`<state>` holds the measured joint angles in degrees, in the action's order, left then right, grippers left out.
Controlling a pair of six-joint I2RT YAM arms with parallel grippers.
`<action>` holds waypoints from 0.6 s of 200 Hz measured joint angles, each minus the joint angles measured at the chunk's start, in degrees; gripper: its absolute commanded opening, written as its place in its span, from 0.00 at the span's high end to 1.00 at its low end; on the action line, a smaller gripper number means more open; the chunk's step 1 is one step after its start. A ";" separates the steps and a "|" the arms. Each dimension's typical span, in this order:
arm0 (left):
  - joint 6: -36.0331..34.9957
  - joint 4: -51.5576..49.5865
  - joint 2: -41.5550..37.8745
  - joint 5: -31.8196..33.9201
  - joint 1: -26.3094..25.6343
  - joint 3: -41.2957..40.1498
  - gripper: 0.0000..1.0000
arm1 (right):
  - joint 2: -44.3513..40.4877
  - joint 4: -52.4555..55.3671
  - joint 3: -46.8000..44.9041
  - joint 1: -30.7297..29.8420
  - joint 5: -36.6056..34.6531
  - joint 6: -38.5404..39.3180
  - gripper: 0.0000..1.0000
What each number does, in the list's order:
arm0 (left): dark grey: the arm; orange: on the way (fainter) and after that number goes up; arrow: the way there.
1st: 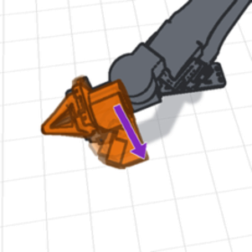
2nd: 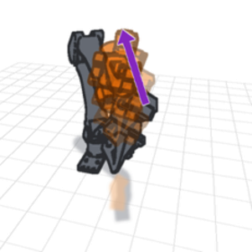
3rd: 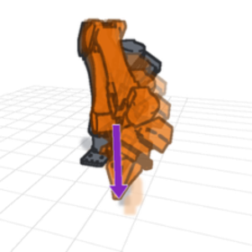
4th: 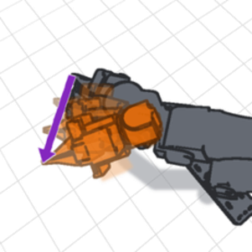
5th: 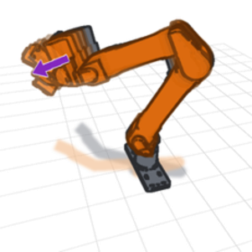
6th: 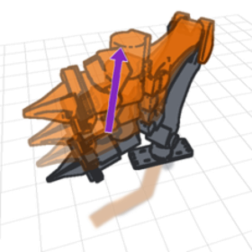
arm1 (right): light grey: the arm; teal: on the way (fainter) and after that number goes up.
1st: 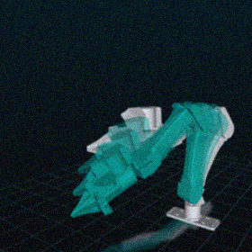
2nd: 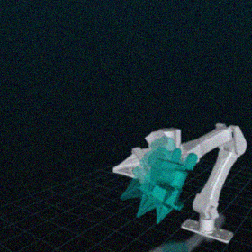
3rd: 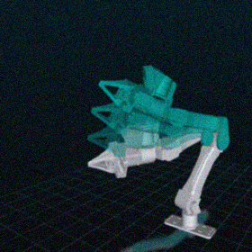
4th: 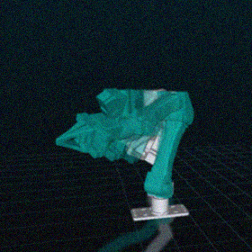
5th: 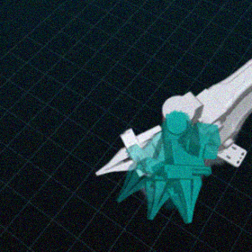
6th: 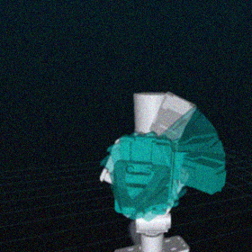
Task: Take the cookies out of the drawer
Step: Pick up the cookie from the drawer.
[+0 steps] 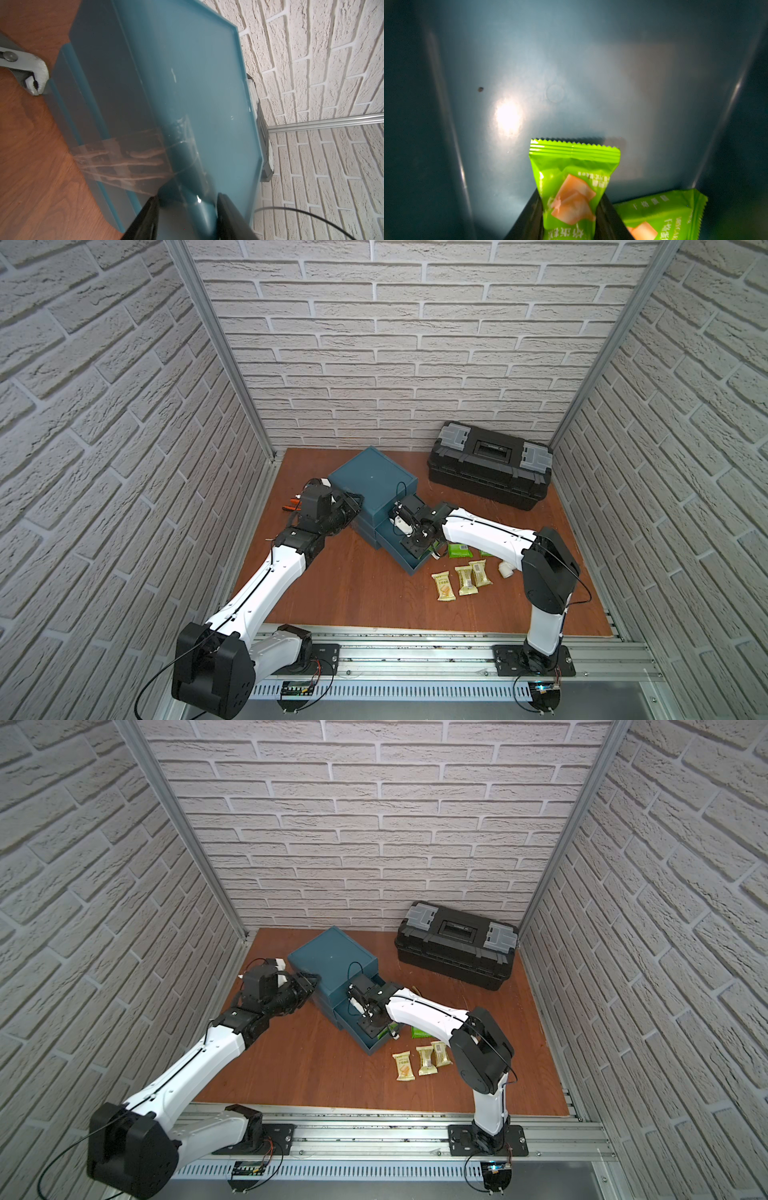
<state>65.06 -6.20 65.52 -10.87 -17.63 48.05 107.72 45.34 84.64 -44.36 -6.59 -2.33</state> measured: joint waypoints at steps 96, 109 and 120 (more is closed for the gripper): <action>0.00 0.02 0.02 0.00 0.00 0.00 0.51 | -12.31 0.63 -1.07 0.00 0.07 -2.95 0.66; 0.00 0.00 0.00 0.00 0.00 0.00 0.52 | -13.16 1.18 -1.11 0.13 -0.39 -3.80 0.67; 0.02 0.00 0.00 0.00 0.00 0.00 0.52 | -14.03 1.36 -1.73 0.59 -0.90 -4.83 0.67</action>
<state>65.08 -6.20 65.52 -10.87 -17.63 48.05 93.69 46.70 82.91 -43.77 -7.49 -7.16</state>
